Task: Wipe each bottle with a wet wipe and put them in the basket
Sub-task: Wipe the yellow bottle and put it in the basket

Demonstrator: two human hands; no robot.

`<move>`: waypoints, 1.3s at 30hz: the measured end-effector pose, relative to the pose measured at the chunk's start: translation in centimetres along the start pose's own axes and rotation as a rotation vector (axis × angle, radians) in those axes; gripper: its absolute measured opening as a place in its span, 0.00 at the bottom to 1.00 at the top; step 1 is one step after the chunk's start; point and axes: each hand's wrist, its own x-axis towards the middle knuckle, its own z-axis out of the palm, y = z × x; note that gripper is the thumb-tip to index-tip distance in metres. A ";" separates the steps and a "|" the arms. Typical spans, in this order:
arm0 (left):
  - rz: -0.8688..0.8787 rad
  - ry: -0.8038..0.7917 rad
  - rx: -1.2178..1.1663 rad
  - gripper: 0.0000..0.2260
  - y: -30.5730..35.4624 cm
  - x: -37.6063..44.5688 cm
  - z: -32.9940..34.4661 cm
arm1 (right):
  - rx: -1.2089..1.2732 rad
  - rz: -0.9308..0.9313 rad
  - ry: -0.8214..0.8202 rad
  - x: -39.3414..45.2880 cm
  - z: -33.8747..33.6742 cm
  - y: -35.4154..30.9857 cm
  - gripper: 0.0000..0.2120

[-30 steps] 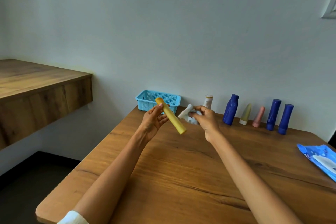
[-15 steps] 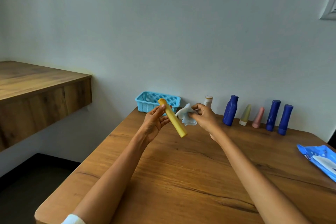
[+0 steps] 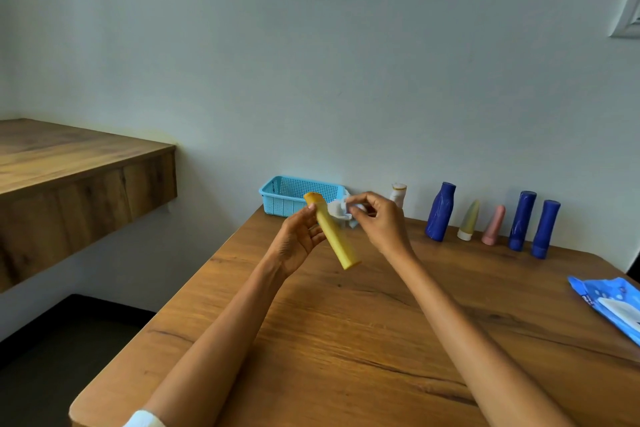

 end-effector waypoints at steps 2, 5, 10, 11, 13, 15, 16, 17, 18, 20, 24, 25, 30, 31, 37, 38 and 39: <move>-0.017 -0.029 0.012 0.14 -0.1 -0.2 0.3 | -0.017 -0.033 0.026 0.2 0.5 -0.4 0.13; -0.008 -0.068 0.022 0.13 0.0 -0.3 0.6 | -0.113 -0.109 -0.010 0.4 1.3 -0.8 0.13; 0.062 -0.076 -0.058 0.10 0.5 -0.2 -0.1 | -0.220 -0.337 -0.138 -1.9 1.5 -1.2 0.13; 0.073 -0.073 -0.074 0.10 0.6 -0.1 -0.3 | -0.244 -0.386 -0.165 -2.6 1.3 -1.0 0.12; 0.076 -0.080 -0.069 0.11 0.7 -0.1 -0.4 | -0.252 -0.393 -0.145 -3.1 0.8 -0.5 0.12; 0.056 -0.108 -0.030 0.13 0.4 -0.1 0.0 | -0.227 -0.291 -0.036 -2.3 0.6 -0.4 0.11; 0.043 -0.122 -0.013 0.14 0.2 -0.1 0.2 | -0.217 -0.236 0.014 -1.7 0.7 -0.5 0.10; 0.035 -0.132 0.001 0.13 0.0 -0.1 0.5 | -0.211 -0.207 0.047 -1.0 0.8 -0.8 0.10; 0.034 -0.136 0.007 0.13 0.0 -0.2 0.7 | -0.207 -0.208 0.063 -0.5 1.1 -1.1 0.10; 0.052 -0.122 -0.002 0.11 0.1 -0.2 0.7 | -0.217 -0.280 0.046 -0.3 2.0 -1.8 0.10; 0.104 -0.086 -0.043 0.10 0.6 -0.2 0.2 | -0.315 -0.480 -0.037 -2.3 2.3 -1.1 0.11; 0.098 -0.081 -0.030 0.10 0.6 -0.2 0.1 | -0.305 -0.462 -0.033 -2.6 2.1 -0.7 0.11; -0.002 -0.129 0.060 0.14 -0.5 -0.1 0.9 | -0.186 -0.175 0.119 -0.5 1.6 -0.5 0.10; -0.004 -0.132 0.068 0.14 -0.5 0.0 1.0 | -0.184 -0.172 0.133 0.1 1.6 -0.9 0.10; 0.090 -0.009 0.013 0.11 0.3 0.3 0.2 | -0.217 -0.381 0.031 -1.8 2.4 -0.8 0.11; 0.094 -0.001 0.008 0.11 0.4 0.2 0.0 | -0.207 -0.384 0.015 -2.4 2.4 -0.2 0.11; 0.093 0.004 0.006 0.12 0.5 0.2 -0.2 | -0.183 -0.361 0.010 -2.7 2.2 0.2 0.11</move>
